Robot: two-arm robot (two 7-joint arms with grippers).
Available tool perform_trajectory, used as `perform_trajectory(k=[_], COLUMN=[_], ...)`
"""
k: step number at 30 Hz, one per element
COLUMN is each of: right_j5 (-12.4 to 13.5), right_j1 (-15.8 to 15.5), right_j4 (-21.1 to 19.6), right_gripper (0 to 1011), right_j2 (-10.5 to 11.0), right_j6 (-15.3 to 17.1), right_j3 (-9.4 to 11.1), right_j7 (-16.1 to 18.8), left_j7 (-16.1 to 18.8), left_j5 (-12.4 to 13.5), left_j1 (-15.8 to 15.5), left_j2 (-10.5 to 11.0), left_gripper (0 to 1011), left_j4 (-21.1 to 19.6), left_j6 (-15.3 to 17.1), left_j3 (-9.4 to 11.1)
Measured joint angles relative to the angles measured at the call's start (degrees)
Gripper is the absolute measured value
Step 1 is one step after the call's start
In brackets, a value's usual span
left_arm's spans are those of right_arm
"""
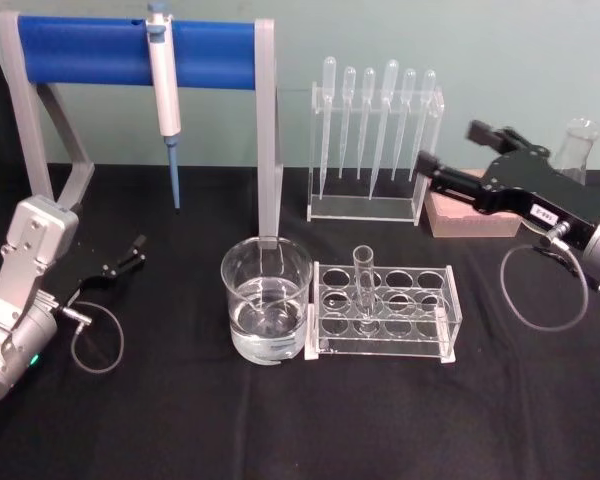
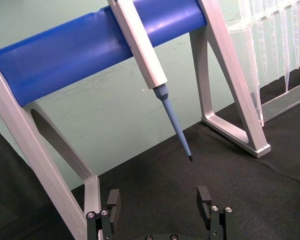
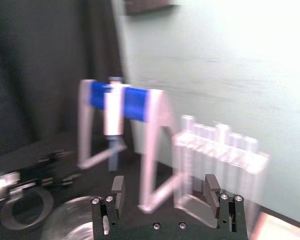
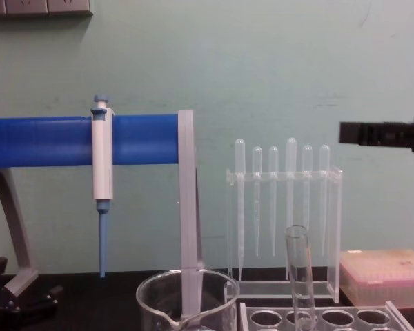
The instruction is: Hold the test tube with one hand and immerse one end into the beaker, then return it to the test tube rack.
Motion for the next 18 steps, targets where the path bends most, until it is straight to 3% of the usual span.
perform_trajectory(k=[1,9,14,18], right_j5=[-1.17,-8.31,-11.8,-13.63], right_j1=[-0.96,-4.64,-5.84,-6.12], right_j4=[-0.06,1.75,3.92,5.12], right_gripper=[1002,1002,1002,1002], right_j2=[-1.07,-6.65,-9.74,-10.84], right_j6=[-0.13,-0.81,-1.6,-1.95], right_j3=[0.53,1.3,1.39,1.26], right_j7=[-3.4,-17.96,-23.35,-24.58], left_j7=[0.0,0.0,0.0,0.0], left_j5=[0.0,0.0,0.0,0.0], left_j1=[0.0,0.0,0.0,0.0], left_j2=[0.0,0.0,0.0,0.0], left_gripper=[1000,1000,1000,1000], left_j4=[0.0,0.0,0.0,0.0], left_j6=[0.0,0.0,0.0,0.0], left_j3=[0.0,0.0,0.0,0.0])
